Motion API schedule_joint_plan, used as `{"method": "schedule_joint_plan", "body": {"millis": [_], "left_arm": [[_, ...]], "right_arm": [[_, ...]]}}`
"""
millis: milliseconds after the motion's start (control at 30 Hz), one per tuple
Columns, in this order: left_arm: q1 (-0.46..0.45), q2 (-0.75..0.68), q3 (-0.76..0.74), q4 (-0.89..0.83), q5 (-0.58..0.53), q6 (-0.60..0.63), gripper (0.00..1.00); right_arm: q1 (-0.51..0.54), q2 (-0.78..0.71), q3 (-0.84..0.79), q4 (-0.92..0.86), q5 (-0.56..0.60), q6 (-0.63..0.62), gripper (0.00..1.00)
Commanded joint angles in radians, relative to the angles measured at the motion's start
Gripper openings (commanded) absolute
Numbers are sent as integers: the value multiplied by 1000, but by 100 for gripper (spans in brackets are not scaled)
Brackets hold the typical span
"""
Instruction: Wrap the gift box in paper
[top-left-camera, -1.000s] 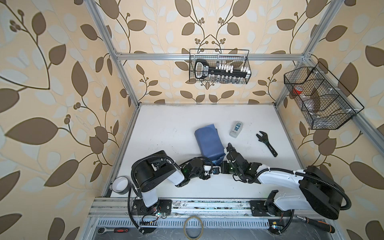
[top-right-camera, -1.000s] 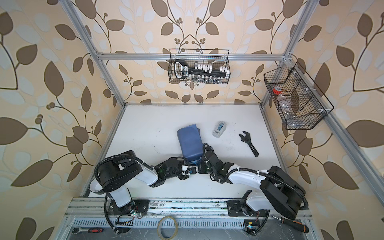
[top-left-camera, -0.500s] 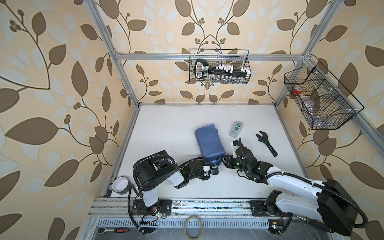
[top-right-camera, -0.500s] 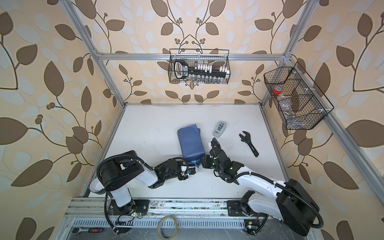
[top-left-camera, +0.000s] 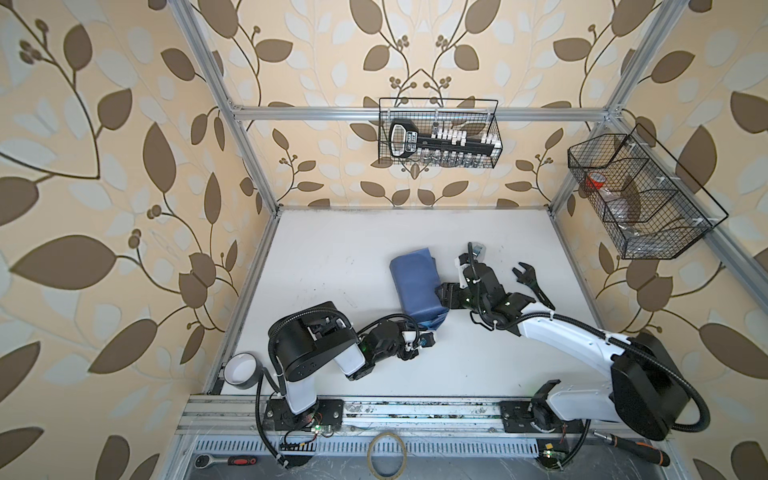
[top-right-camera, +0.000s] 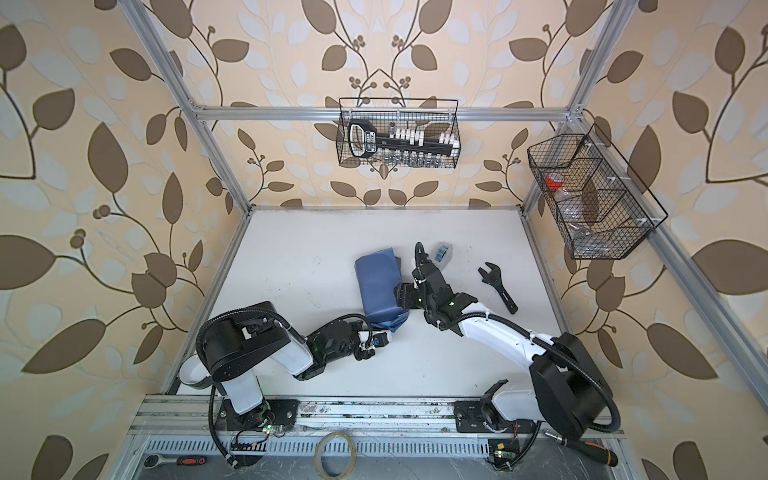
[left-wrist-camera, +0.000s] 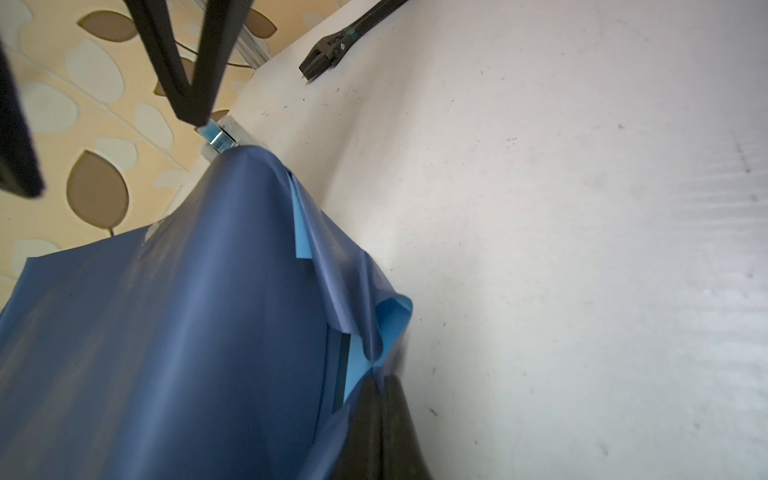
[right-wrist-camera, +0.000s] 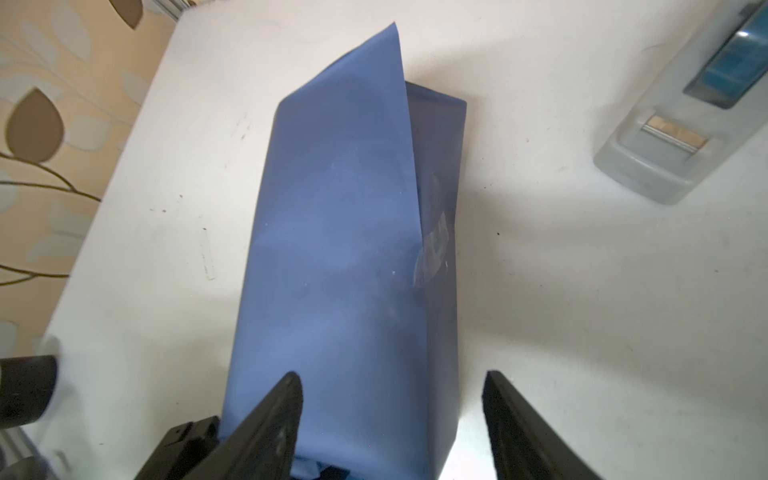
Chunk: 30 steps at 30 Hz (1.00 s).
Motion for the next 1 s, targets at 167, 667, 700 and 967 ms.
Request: {"method": "schedule_joint_plan", "body": {"millis": [167, 667, 700, 967], "left_arm": [[4, 23, -23, 138, -42, -53, 0], [4, -90, -7, 87, -105, -171, 0], [7, -100, -6, 78, -108, -181, 0], [24, -127, 16, 38, -111, -191, 0]], "right_arm": [[-3, 130, 13, -25, 48, -69, 72], [-3, 110, -91, -2, 53, -77, 69], [-1, 108, -96, 0, 51, -76, 69], [35, 79, -120, -17, 68, -75, 68]]}}
